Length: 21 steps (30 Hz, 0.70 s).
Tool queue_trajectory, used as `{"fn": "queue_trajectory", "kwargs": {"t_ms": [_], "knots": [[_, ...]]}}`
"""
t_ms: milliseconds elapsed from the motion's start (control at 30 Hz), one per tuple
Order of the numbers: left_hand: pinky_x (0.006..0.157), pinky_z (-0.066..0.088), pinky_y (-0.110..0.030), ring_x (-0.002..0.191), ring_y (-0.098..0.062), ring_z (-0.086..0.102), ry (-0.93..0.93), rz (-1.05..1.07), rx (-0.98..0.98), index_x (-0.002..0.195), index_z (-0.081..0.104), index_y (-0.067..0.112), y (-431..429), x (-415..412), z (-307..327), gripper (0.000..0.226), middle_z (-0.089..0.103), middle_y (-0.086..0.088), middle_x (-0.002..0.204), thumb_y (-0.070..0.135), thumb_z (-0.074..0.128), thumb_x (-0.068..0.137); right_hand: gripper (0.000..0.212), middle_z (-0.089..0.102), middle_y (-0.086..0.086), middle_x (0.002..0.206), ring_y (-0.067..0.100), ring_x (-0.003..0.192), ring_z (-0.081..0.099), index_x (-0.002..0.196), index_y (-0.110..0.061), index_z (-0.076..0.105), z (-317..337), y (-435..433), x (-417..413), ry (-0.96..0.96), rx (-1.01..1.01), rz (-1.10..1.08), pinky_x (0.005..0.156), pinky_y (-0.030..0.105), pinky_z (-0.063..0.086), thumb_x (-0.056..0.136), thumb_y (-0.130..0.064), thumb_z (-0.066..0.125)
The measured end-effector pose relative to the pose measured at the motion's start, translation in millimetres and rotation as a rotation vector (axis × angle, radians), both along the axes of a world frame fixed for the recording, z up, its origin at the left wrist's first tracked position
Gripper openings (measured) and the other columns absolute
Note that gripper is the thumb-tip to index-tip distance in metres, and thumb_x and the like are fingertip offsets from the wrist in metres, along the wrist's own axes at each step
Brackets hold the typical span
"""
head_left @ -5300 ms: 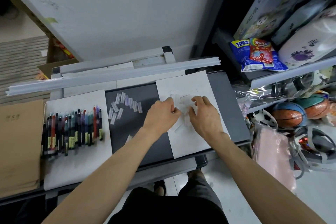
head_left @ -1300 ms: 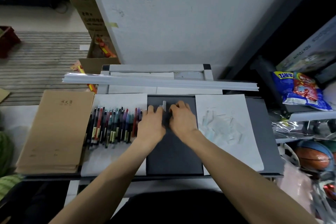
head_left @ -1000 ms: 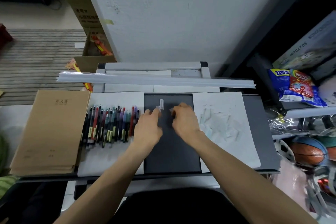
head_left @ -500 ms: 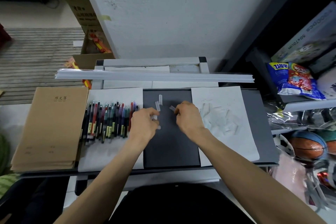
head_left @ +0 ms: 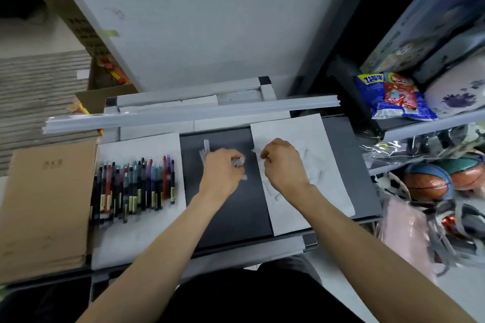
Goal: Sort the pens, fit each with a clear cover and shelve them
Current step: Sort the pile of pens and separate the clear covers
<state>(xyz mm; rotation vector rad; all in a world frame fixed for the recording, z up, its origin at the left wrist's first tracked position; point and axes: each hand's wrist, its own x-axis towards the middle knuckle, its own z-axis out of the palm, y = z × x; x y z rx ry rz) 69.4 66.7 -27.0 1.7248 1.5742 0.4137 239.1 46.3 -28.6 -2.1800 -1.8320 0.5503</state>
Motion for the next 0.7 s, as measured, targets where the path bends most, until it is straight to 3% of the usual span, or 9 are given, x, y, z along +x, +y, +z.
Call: {"fn": "queue_trajectory", "kwargs": {"t_ms": [167,267,333,400,467,567,700], "knots": [[0.056,0.042,-0.001,0.07,-0.004,0.06,-0.009,-0.13,-0.009,0.103,0.081,0.014,11,58,3,0.029,0.075,0.002,0.096,0.0,0.063,0.086,0.038,0.068,0.009,0.111,0.027,0.097,0.064,0.098,-0.006,0.076,1,-13,44,-0.019,-0.02,-0.115,0.076,0.032,0.052,0.08,0.016,0.052],[0.055,0.041,-0.001,0.078,-0.009,0.066,0.005,-0.17,-0.014,0.103,0.081,0.015,16,87,1,0.03,0.077,0.001,0.103,0.0,0.059,0.089,0.034,0.069,0.01,0.108,0.029,0.093,0.065,0.096,-0.007,0.077,-3,-18,64,-0.023,-0.008,-0.143,0.074,0.032,0.052,0.08,0.016,0.057],[0.063,0.047,-0.006,0.087,-0.013,0.068,0.003,-0.191,-0.034,0.108,0.079,0.015,18,100,1,0.03,0.076,0.0,0.107,0.0,0.06,0.091,0.032,0.07,0.011,0.107,0.03,0.092,0.066,0.097,-0.006,0.077,-5,-18,72,-0.01,-0.003,-0.155,0.074,0.033,0.054,0.081,0.015,0.058],[0.079,0.058,-0.023,0.1,-0.019,0.069,0.003,-0.231,-0.045,0.115,0.077,0.014,19,110,3,0.032,0.074,-0.003,0.114,0.0,0.061,0.091,0.031,0.069,0.009,0.11,0.028,0.091,0.066,0.1,-0.007,0.076,-6,-19,76,0.004,-0.008,-0.168,0.075,0.036,0.056,0.083,0.012,0.058],[0.092,0.059,-0.035,0.11,-0.022,0.068,0.016,-0.277,-0.03,0.12,0.076,0.014,19,115,3,0.035,0.073,-0.005,0.121,0.0,0.062,0.09,0.03,0.069,0.008,0.112,0.027,0.094,0.066,0.105,-0.008,0.075,-6,-20,78,0.021,0.001,-0.165,0.077,0.039,0.057,0.085,0.008,0.06],[0.098,0.055,-0.033,0.113,-0.021,0.065,0.038,-0.29,-0.005,0.125,0.073,0.019,19,117,3,0.04,0.07,-0.002,0.127,0.002,0.064,0.089,0.027,0.069,0.007,0.117,0.027,0.104,0.065,0.11,-0.009,0.073,-3,-22,81,0.027,0.014,-0.161,0.082,0.043,0.058,0.089,0.003,0.062],[0.093,0.056,-0.03,0.113,-0.017,0.063,0.023,-0.295,0.013,0.125,0.072,0.022,17,114,7,0.041,0.068,0.0,0.128,0.002,0.065,0.089,0.029,0.067,0.005,0.123,0.025,0.11,0.064,0.119,-0.011,0.07,1,-21,83,0.019,-0.018,-0.169,0.083,0.039,0.057,0.092,-0.002,0.063]]}}
